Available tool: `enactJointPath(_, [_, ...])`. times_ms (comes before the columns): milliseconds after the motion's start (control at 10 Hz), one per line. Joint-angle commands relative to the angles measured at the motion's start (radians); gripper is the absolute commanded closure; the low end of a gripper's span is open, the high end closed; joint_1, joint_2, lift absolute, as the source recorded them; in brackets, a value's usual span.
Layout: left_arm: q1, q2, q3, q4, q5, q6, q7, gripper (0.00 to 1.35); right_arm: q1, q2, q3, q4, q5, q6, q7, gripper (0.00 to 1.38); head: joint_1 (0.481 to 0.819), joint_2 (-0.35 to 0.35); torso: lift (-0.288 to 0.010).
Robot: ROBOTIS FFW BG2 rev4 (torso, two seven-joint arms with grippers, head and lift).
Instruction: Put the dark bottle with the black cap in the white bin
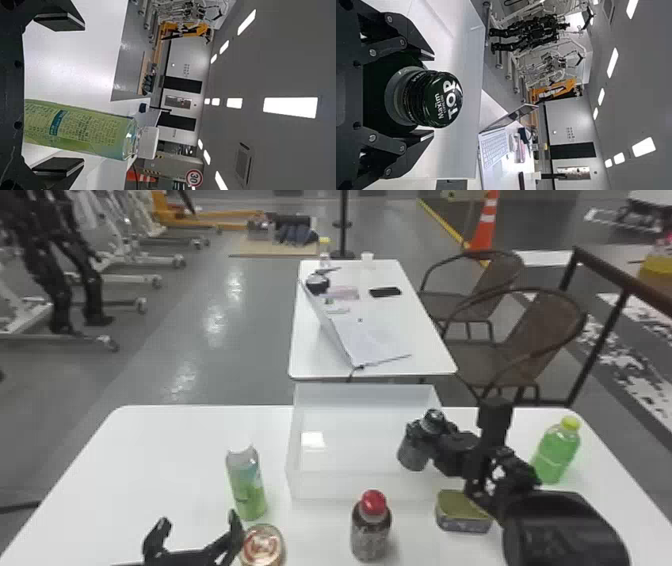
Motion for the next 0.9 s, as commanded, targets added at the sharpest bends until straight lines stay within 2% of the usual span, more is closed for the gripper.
enactJointPath(0, [0.000,-0.003,-0.001,0.001,0.001,-0.003,0.000,0.11,-0.002,-0.001,0.000,0.015,-0.003,0.000,0.000,1.03,0.549,0.000,-0.100])
enactJointPath(100, [-0.001,-0.003,-0.001,0.001,0.001,-0.003,0.000,0.11,-0.002,-0.001,0.000,0.014,-0.004,-0.002,0.001,0.95,0.549,0.000,-0.100])
enactJointPath(300, [-0.001,-0.003,-0.001,0.001,0.000,-0.004,0.000,0.11,0.008,-0.001,0.000,-0.014,-0.007,-0.008,0.000,0.30,0.549,0.000,-0.100])
enactJointPath(400, [0.000,-0.003,-0.001,0.001,0.000,-0.006,0.000,0.11,0.015,-0.001,0.000,-0.037,0.002,-0.008,0.000,0.09,0.549,0.000,-0.100])
enactJointPath(600, [-0.001,-0.003,-0.002,0.003,-0.002,-0.006,0.000,0.11,0.055,-0.001,0.000,-0.138,0.028,-0.008,-0.028,0.13,0.549,0.000,-0.100])
enactJointPath(700, [-0.003,-0.003,-0.004,0.001,-0.002,-0.007,0.000,0.11,0.098,-0.010,-0.002,-0.224,0.036,-0.006,-0.060,0.13,0.549,0.000,-0.100])
enactJointPath(800, [-0.006,-0.003,-0.007,0.001,-0.002,-0.009,0.001,0.11,0.175,-0.031,-0.003,-0.357,0.037,0.000,-0.115,0.13,0.549,0.000,-0.100])
